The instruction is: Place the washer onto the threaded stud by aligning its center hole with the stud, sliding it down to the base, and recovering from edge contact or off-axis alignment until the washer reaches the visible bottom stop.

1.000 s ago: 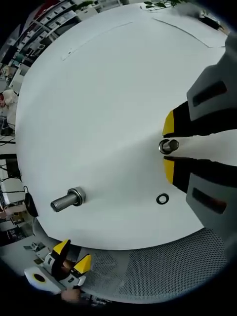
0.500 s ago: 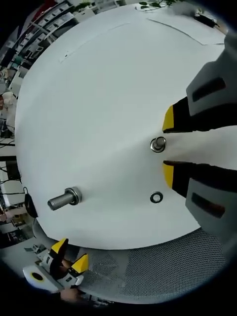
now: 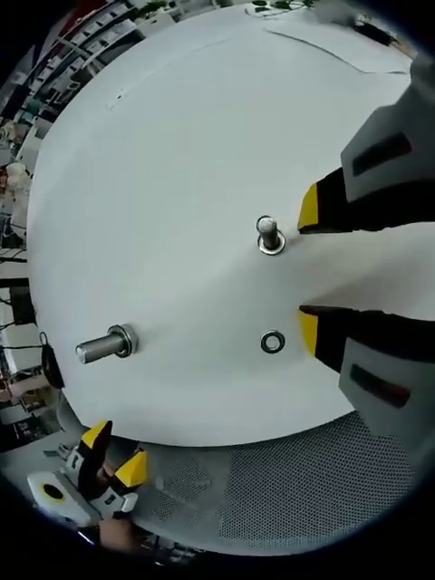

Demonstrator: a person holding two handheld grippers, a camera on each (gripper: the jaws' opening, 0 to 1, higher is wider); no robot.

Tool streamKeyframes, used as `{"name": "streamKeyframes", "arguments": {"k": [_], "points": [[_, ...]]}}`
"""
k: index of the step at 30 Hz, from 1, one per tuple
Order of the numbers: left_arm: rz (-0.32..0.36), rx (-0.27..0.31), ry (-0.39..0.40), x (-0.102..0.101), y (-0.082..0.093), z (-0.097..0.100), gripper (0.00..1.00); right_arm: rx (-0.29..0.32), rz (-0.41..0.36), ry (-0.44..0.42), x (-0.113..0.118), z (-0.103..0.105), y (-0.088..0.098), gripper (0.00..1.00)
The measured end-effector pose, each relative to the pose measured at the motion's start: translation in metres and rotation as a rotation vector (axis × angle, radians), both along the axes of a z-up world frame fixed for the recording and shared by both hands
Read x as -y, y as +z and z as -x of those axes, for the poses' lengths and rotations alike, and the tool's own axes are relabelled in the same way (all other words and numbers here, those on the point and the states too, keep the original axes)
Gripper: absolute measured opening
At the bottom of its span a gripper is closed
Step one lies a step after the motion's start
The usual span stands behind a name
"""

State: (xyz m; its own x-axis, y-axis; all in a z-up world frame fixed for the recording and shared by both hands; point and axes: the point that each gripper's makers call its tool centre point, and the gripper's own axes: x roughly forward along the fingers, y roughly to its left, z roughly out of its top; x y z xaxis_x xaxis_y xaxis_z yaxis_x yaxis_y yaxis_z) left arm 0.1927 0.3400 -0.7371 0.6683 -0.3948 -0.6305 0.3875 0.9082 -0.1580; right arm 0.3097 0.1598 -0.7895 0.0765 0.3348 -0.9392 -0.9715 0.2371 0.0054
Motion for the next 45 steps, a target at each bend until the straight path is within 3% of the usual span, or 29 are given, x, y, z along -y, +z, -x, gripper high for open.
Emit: {"name": "streamKeyframes", "arguments": {"k": [21, 28, 43, 45], "points": [[-0.001, 0.003, 0.007, 0.0, 0.001, 0.0, 0.29, -0.033, -0.059, 0.08, -0.029, 0.045, -0.004, 0.39], [0.001, 0.005, 0.013, -0.001, 0.001, -0.001, 0.29, -0.01, -0.036, 0.131, -0.031, 0.045, -0.006, 0.37], [0.008, 0.009, 0.018, -0.002, 0.002, -0.001, 0.29, 0.007, -0.021, 0.168, -0.032, 0.05, -0.011, 0.38], [0.009, 0.011, 0.017, -0.001, 0.003, -0.001, 0.29, 0.007, -0.025, 0.143, -0.032, 0.05, -0.011, 0.37]]}}
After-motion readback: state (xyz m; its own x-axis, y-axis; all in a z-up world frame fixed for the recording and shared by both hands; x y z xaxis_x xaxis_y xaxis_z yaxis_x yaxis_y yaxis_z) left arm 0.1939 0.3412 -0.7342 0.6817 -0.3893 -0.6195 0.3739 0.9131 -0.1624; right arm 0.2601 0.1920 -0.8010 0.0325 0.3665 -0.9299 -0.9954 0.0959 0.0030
